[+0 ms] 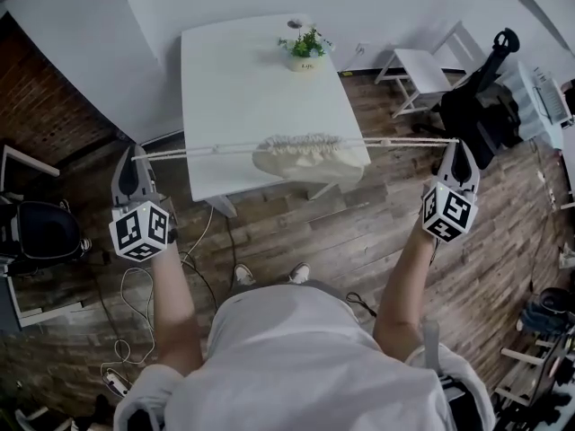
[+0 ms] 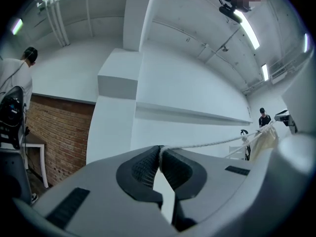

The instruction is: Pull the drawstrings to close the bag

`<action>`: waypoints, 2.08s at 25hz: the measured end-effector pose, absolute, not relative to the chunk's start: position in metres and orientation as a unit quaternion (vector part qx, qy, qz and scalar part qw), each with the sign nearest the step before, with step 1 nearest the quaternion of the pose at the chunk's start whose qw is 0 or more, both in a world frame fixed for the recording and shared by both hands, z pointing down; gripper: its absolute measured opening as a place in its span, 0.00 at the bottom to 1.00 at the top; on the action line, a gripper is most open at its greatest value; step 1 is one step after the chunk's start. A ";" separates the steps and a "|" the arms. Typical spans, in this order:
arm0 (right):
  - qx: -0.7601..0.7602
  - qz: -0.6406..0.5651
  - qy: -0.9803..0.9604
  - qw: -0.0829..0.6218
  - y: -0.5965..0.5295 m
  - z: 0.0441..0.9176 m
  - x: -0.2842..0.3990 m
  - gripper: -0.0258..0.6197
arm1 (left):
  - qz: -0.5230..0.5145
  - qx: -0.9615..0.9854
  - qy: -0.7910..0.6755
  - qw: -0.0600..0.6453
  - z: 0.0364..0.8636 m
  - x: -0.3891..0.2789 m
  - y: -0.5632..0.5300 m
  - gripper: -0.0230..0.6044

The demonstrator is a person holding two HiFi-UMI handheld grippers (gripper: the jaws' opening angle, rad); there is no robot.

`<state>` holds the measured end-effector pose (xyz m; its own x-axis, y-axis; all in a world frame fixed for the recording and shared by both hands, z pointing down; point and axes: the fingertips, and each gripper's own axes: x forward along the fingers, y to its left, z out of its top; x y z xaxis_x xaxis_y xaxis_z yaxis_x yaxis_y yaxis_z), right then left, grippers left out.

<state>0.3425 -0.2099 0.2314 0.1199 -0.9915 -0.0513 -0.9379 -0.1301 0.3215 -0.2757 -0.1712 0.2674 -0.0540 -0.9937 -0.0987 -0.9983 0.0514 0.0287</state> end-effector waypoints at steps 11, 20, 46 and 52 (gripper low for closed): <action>0.761 -0.099 -0.635 0.087 -0.192 0.245 0.366 0.10 | 0.034 -0.700 0.712 0.041 0.258 -0.269 -0.177 0.06; 0.777 -0.105 -0.614 0.095 -0.171 0.245 0.385 0.10 | 0.038 -0.715 0.697 0.050 0.254 -0.258 -0.180 0.06; 0.769 -0.088 -0.622 0.115 -0.146 0.263 0.388 0.10 | 0.019 -0.717 0.696 0.038 0.276 -0.267 -0.152 0.06; 0.766 -0.089 -0.626 0.117 -0.136 0.261 0.386 0.10 | 0.017 -0.717 0.696 0.033 0.279 -0.270 -0.143 0.06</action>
<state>0.3861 -0.1362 0.2606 0.2013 -0.9795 0.0103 -0.9375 -0.1896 0.2917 -0.2701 -0.1428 0.2794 0.0313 -0.9971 -0.0699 -0.9993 -0.0296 -0.0245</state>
